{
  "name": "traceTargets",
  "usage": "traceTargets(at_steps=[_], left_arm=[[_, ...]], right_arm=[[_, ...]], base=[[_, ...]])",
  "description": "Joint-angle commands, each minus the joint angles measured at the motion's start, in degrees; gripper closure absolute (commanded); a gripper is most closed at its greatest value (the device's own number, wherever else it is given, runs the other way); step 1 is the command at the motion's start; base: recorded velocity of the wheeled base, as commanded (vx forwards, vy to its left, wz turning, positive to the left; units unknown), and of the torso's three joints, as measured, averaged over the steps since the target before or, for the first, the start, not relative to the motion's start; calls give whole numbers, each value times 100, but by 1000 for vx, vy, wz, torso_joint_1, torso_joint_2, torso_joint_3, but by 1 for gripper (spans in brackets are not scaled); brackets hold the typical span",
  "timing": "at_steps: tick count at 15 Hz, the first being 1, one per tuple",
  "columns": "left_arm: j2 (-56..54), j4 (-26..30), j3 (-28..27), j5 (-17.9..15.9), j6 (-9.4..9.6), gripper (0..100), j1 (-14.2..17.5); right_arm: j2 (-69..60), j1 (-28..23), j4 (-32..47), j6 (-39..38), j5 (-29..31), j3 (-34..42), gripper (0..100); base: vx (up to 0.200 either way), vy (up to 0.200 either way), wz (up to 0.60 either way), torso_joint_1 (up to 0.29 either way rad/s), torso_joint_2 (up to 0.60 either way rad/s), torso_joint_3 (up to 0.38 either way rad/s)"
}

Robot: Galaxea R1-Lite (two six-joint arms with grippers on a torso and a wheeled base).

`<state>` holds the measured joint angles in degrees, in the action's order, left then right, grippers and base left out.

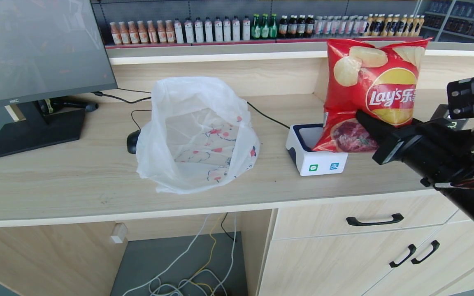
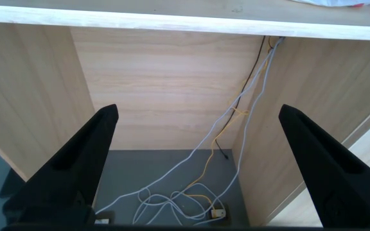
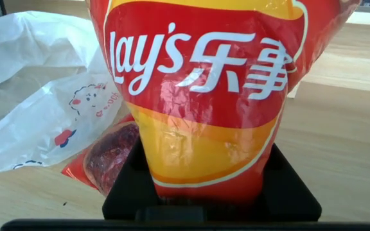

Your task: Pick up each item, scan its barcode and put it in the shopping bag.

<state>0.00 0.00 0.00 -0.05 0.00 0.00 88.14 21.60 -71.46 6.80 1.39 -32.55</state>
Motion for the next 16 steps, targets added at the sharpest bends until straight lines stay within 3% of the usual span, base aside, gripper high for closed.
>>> traceTargets(at_steps=[1, 8, 16], left_arm=[[0, 0, 0, -4, 0, 0, 0], [0, 0, 0, 5, 18, 0, 0], [0, 0, 0, -4, 0, 0, 0]], right_arm=[[-306, -7, -17, -21, 2, -23, 100], [-596, -77, -43, -21, -16, -164, 100], [-684, -51, -52, -21, -148, -111, 100]], base=[[0, 0, 0, 0, 0, 0], [0, 0, 0, 0, 0, 0], [0, 200, 0, 2, 2, 3]])
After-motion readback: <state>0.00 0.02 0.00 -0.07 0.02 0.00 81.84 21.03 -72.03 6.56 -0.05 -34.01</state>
